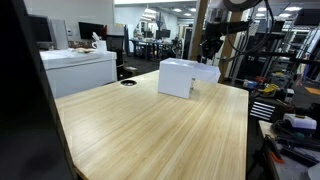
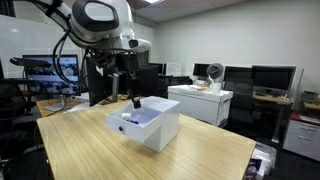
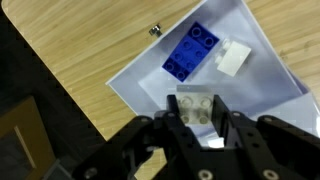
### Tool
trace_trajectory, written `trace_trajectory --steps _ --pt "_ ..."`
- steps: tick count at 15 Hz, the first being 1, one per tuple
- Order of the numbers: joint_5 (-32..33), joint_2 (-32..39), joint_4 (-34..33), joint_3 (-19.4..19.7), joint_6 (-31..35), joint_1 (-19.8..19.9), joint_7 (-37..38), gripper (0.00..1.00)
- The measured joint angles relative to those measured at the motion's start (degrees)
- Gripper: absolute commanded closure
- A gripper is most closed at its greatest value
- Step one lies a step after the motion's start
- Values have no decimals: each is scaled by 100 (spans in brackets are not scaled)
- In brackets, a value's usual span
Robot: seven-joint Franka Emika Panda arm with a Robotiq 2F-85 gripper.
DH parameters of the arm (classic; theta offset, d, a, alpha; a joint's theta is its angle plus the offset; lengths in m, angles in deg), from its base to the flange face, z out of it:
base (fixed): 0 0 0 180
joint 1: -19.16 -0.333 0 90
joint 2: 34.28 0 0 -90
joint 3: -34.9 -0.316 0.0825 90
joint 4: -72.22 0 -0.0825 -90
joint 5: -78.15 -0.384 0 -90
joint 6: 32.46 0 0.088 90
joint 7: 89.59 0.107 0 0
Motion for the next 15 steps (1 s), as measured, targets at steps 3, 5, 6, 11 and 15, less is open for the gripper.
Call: trace_trajectory --steps 3,5,6,11,15 --pt "16 121 0 27 11 0 145 87" --pt "57 192 0 59 39 0 215 39" --pt "112 222 0 77 59 0 266 38" --pt "275 270 -1 146 164 0 401 8" --pt "369 217 -30 143 139 -11 518 0"
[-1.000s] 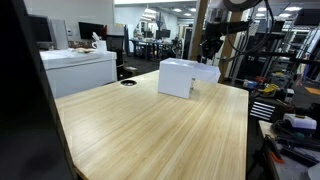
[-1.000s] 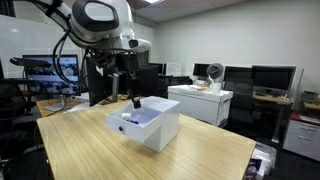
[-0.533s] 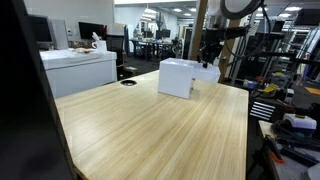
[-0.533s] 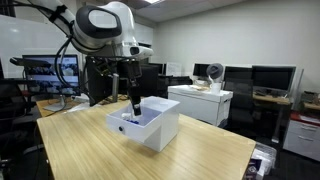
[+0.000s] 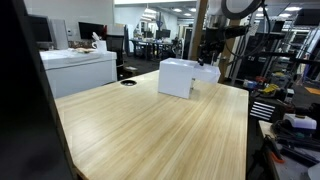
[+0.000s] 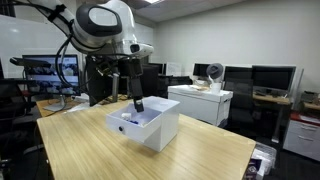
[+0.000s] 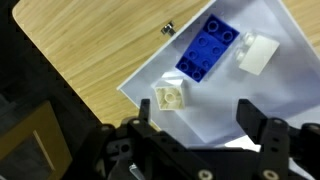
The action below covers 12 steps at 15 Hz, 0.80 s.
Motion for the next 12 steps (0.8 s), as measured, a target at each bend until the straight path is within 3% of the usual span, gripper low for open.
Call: trace_trajectory --steps 2,4,12 --pt "0 -126 -7 -10 -53 -5 3 0" --pt "0 -339 -6 -17 -175 -4 3 29" --pt "-1 -777 328 88 -632 160 -28 82"
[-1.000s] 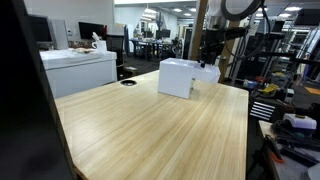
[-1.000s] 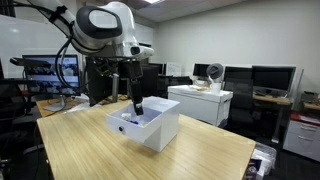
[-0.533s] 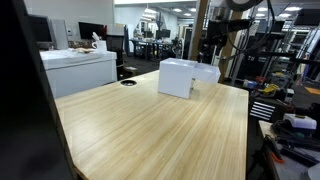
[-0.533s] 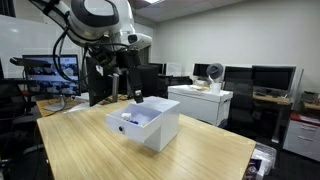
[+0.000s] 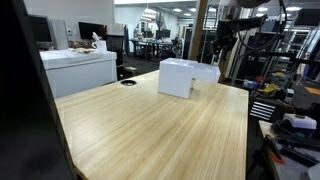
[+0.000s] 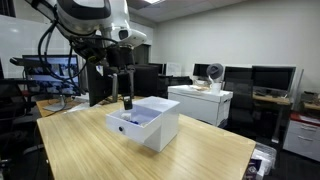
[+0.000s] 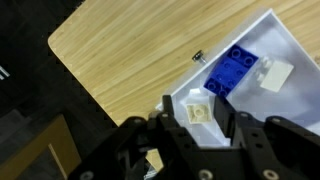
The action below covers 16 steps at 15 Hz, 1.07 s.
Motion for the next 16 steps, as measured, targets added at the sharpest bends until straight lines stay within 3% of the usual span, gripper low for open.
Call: trace_trajectory --steps 1,5,12,16 --pt "0 -11 89 39 0 11 -10 90" --pt "-3 -19 337 116 0 71 -18 98" --pt "-182 -12 535 173 38 70 -122 94" --pt "-519 2 718 182 454 45 -345 94"
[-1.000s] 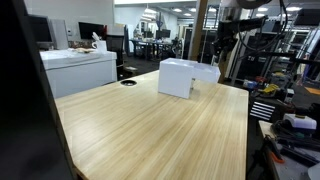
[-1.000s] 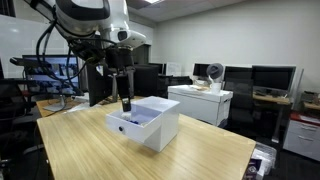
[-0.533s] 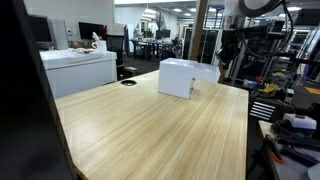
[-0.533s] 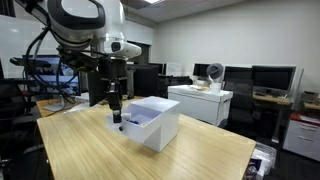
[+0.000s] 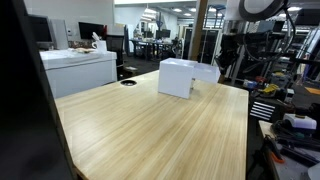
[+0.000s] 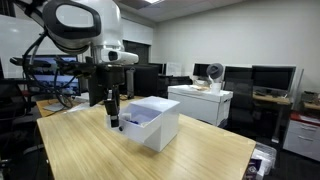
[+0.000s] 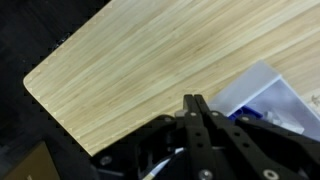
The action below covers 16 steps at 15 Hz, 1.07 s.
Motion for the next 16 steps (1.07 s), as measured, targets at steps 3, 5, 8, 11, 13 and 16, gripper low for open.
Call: trace_trajectory --steps 3,5,8,11,13,16 --pt "-278 5 105 -6 331 -72 -255 94" --pt "-471 6 148 -20 485 -150 -448 95" --pt "-613 8 168 -37 606 -235 -626 95" --pt "-735 9 175 -43 699 -310 -926 94" --pt "-975 3 175 1 700 -354 -1401 94" --pt "-1282 -35 178 145 700 -390 -2371 95"
